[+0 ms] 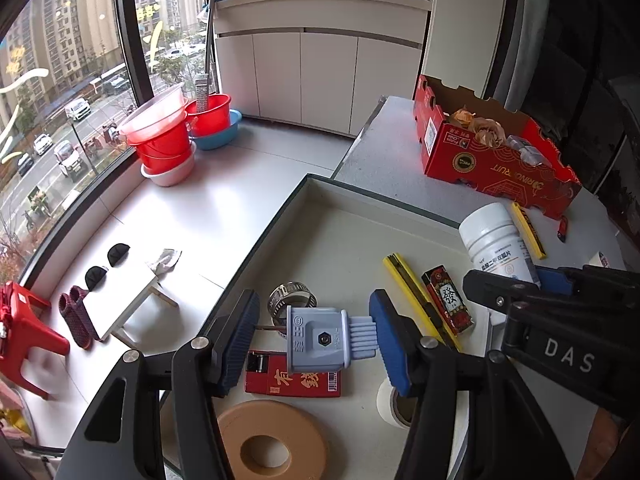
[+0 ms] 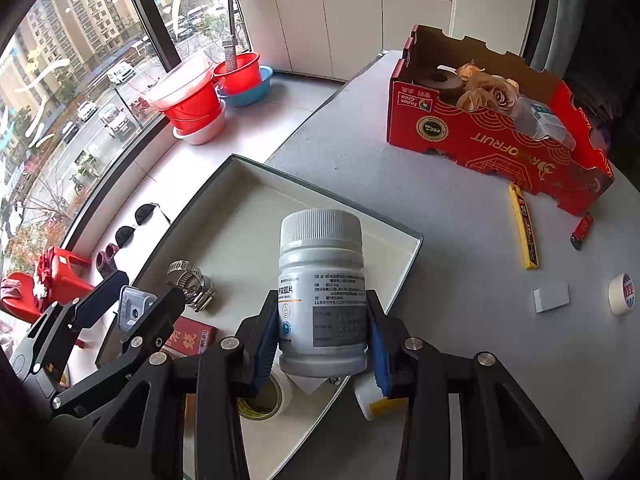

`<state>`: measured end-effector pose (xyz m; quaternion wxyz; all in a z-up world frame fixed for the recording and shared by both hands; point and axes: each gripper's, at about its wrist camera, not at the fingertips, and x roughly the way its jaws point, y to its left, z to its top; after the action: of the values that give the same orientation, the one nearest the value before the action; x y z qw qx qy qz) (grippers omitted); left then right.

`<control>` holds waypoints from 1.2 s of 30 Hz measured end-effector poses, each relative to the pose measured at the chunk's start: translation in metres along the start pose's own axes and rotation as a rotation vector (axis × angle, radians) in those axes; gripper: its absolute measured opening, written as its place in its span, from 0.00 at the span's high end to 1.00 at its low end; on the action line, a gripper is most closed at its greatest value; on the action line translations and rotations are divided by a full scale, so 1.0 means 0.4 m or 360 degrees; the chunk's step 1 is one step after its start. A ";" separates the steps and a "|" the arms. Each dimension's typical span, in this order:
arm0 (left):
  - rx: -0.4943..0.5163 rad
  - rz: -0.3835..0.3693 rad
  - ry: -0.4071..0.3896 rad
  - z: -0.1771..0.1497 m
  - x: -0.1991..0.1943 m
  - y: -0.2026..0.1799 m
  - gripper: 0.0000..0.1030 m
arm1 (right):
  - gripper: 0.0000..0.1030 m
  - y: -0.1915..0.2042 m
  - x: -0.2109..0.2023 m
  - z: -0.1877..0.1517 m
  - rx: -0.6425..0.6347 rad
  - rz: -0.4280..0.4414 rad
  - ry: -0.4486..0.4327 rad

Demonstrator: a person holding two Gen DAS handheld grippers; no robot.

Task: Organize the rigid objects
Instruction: 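Carry the white pill bottle and white plug with both grippers over the tray, then lower the pill bottle and plug into the tray and open both grippers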

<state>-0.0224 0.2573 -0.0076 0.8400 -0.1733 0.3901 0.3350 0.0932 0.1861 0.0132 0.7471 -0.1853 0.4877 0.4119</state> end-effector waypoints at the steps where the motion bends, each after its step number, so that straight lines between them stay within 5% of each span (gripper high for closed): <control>1: -0.0001 0.0004 0.0004 0.000 0.004 0.001 0.41 | 0.60 0.000 0.003 0.000 0.0000 0.0000 0.0003; 36: 0.0048 0.0044 0.0128 -0.011 0.092 -0.013 0.41 | 0.60 -0.016 0.083 0.005 0.0067 0.0041 0.0100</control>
<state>-0.0036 0.2669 -0.0387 0.8215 -0.1685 0.4308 0.3335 0.1057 0.1982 -0.0159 0.7297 -0.1762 0.5219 0.4051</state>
